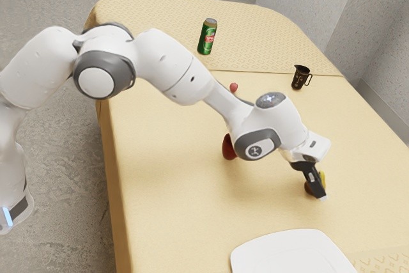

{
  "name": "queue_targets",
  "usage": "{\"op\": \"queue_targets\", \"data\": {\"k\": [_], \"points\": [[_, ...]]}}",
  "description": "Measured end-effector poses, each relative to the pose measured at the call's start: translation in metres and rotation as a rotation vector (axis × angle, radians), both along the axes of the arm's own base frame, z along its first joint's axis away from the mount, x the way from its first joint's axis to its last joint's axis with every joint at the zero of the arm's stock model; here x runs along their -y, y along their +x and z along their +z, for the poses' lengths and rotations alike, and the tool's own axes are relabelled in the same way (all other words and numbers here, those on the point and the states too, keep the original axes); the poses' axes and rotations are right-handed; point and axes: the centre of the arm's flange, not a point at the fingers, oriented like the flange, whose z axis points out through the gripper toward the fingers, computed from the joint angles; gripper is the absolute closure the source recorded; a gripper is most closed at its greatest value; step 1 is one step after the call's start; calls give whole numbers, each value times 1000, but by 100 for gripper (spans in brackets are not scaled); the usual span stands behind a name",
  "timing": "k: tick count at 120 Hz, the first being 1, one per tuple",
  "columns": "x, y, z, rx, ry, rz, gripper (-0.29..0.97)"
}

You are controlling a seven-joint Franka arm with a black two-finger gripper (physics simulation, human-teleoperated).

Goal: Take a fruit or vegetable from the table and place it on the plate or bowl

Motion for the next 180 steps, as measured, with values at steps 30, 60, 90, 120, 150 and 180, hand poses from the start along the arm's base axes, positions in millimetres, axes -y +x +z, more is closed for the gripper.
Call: {"op": "queue_targets", "data": {"k": [30,60,90,120,150,180], "points": [[2,-1,9,13,-3,-3,45],[43,-49,102,99,-41,-83,46],[128,-177,192,177,-58,-280,46],[192,-226,192,171,-69,-413,46],[229,-245,187,164,-83,-481,47],[251,-222,182,164,-122,-494,47]]}}
